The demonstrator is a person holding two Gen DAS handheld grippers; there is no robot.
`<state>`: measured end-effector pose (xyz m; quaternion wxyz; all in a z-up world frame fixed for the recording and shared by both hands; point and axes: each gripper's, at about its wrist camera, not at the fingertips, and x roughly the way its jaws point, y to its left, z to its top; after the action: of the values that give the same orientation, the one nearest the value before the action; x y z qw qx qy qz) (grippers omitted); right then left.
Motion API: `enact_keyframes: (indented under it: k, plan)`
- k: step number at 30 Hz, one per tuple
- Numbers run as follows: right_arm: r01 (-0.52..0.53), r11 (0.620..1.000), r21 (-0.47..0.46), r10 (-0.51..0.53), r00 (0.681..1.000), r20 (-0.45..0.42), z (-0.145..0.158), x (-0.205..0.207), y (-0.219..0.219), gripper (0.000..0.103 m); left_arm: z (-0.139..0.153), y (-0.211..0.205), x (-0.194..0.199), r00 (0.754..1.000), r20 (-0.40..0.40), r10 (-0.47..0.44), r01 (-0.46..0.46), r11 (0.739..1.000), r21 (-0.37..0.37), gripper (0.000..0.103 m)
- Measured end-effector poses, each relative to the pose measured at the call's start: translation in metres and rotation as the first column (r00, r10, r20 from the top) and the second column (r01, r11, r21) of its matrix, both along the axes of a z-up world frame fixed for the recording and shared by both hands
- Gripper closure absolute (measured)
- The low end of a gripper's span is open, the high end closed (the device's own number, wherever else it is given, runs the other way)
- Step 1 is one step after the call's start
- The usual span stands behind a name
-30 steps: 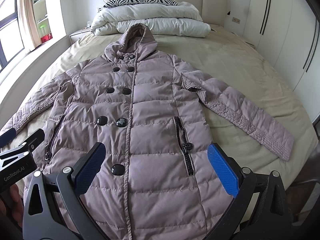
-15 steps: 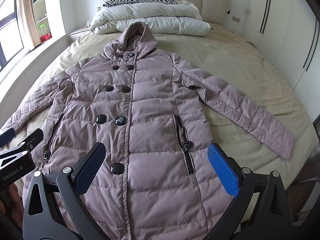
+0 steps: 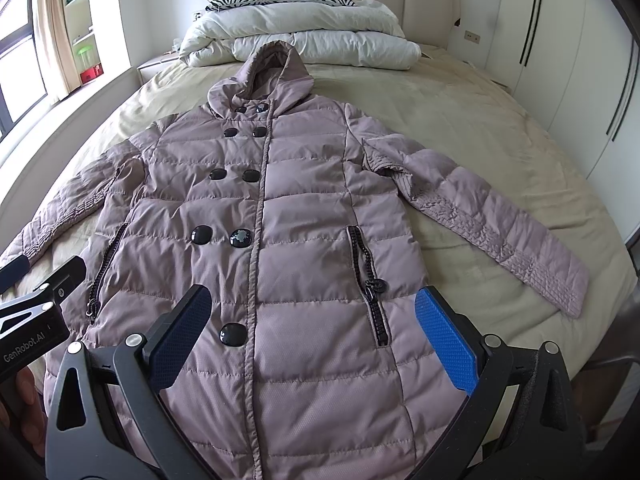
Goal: Fold large clothes
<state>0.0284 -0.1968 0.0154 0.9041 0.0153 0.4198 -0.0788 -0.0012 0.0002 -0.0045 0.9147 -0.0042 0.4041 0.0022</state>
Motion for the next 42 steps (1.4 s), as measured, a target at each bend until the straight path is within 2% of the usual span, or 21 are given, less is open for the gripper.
enact_keyframes:
  k: [18,19,30,34,37,40,42]
  plan:
    - [-0.002,1.0,-0.001,0.002,1.0,-0.006,0.004,0.002,0.004,0.0,-0.003,-0.001,-0.001,1.0,-0.002,0.0,0.0,1.0,0.001,0.0]
    - [-0.002,1.0,0.0,0.002,1.0,-0.006,-0.009,0.0,0.001,0.0,-0.003,-0.002,-0.001,1.0,-0.002,0.0,0.0,1.0,0.001,0.0]
    - [0.001,1.0,-0.001,-0.001,1.0,-0.012,-0.003,0.002,0.0,0.0,-0.009,-0.002,-0.002,1.0,0.003,0.006,-0.006,1.0,0.012,0.0]
    - [0.005,1.0,0.002,-0.005,1.0,-0.015,-0.012,-0.001,0.001,0.0,-0.01,-0.001,-0.003,1.0,0.004,0.02,-0.02,1.0,0.019,0.0]
    - [0.01,1.0,0.023,-0.009,1.0,-0.019,-0.018,-0.003,-0.007,0.0,-0.012,0.0,0.001,1.0,-0.021,0.022,-0.022,1.0,0.006,0.0]
    - [0.03,0.998,0.062,-0.029,1.0,-0.012,-0.014,0.0,-0.022,0.0,-0.017,0.004,0.005,0.998,-0.057,-0.003,0.0,0.999,-0.054,0.0]
    - [0.057,0.987,0.147,-0.058,0.998,-0.003,-0.016,0.0,-0.052,0.0,-0.019,0.006,0.008,0.997,-0.076,-0.019,0.011,0.994,-0.104,0.0]
